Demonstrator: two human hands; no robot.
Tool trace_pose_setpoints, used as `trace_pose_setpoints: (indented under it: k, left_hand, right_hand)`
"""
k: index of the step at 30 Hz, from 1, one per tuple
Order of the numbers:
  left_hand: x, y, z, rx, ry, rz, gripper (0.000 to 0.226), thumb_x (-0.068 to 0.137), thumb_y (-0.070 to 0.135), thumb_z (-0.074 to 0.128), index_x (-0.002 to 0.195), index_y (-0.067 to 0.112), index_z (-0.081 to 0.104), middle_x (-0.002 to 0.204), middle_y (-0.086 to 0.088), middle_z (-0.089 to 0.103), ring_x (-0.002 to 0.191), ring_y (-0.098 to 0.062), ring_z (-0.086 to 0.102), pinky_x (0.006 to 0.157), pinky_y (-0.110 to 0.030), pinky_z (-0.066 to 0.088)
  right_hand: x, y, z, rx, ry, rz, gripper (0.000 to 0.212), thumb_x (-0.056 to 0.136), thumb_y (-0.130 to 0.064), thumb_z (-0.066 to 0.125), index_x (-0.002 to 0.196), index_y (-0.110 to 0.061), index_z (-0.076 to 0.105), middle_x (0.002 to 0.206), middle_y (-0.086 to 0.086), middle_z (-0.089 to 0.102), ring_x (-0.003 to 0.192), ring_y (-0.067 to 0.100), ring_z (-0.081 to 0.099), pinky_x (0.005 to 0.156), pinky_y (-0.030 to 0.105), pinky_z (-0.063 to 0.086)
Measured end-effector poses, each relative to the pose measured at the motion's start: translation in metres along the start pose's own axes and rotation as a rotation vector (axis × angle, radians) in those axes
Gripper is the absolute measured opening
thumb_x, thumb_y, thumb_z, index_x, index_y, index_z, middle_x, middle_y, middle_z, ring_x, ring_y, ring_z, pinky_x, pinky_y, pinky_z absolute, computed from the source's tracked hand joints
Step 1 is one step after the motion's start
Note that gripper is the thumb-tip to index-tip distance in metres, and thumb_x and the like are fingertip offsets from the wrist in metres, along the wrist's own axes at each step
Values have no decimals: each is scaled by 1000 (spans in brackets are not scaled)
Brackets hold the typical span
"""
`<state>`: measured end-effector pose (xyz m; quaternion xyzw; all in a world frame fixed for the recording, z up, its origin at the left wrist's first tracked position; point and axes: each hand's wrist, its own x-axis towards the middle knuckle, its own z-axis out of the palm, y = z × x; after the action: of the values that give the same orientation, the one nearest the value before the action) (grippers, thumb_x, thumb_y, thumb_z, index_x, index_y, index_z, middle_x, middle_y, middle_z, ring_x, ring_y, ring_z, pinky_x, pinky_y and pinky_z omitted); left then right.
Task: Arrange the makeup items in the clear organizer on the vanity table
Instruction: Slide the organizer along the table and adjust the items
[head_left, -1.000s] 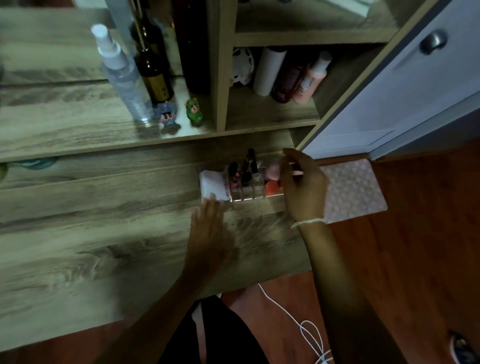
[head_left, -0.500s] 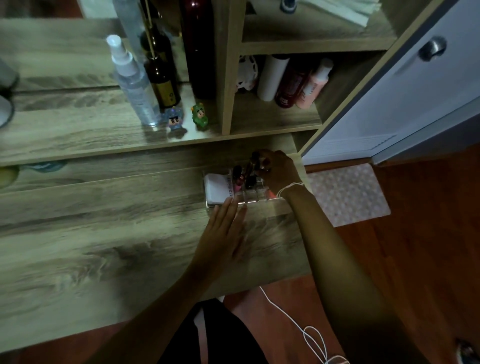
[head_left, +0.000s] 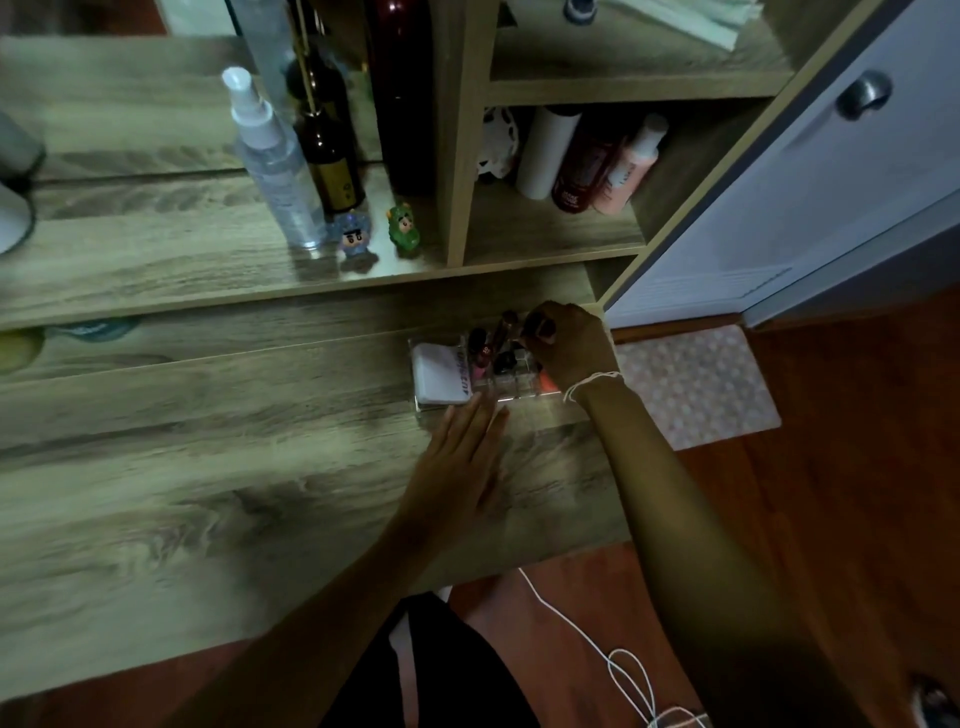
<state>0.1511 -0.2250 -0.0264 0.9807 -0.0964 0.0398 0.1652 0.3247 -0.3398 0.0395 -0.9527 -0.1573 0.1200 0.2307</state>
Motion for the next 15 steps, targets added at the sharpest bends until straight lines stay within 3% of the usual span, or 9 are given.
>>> trace_pose_setpoints:
  k: [11,15]
  left_hand:
    - [-3,-2,-8,-9,-34,-46,66,89,29,64,141,-3,40,148,-24,39,138,-38,35,113,-54,28]
    - [-3,-2,-9,-17,-20,-47,64,90,28,62,141,-3,40,148,-24,38,139,-38,34,113,-52,22]
  right_hand:
    - [3,-1,7,-11,9,11,22,89,-24,61,106,-10,64,107,17,69,96,31,66,86,37,52]
    - [2,-1,6,4,15,5,24,88,-23,63,107,-9,64,107,16,70,94,30,66,84,35,52]
